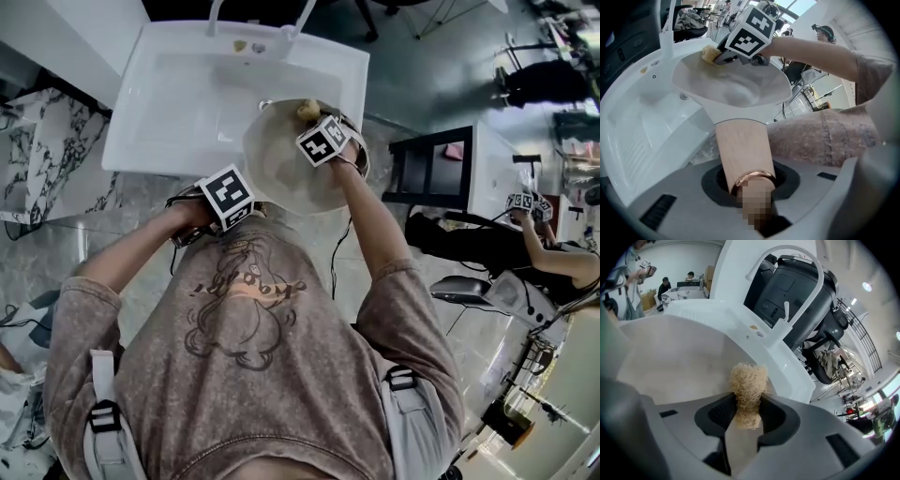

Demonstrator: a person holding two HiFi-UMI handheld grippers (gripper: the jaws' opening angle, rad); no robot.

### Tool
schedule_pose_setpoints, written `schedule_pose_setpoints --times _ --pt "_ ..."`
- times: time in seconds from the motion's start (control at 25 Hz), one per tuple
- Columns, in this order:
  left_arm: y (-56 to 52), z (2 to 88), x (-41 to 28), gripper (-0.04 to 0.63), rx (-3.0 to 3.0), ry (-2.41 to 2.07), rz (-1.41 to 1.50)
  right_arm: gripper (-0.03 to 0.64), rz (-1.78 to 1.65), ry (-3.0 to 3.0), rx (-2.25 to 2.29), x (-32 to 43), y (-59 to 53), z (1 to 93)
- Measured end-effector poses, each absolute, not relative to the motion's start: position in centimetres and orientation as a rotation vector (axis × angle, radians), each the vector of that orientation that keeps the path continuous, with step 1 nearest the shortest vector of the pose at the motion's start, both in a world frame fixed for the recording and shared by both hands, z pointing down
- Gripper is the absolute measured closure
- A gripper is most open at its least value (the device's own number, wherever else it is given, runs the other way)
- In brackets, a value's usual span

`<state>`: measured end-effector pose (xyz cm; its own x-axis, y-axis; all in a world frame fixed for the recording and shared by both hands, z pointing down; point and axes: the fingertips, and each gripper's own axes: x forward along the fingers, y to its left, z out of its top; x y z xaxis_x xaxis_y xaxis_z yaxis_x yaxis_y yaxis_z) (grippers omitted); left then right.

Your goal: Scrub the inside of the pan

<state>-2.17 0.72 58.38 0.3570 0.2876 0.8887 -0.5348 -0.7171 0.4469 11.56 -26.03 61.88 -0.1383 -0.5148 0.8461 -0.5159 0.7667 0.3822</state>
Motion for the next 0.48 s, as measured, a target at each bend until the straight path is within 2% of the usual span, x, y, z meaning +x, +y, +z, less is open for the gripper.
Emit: schedule_pose_setpoints --times 0.48 --pt "0.6 58.4 -2.0 0.489 1.881 -0.221 1.405 0.460 0.021 -1.694 0.621 15.9 -24.0 61.0"
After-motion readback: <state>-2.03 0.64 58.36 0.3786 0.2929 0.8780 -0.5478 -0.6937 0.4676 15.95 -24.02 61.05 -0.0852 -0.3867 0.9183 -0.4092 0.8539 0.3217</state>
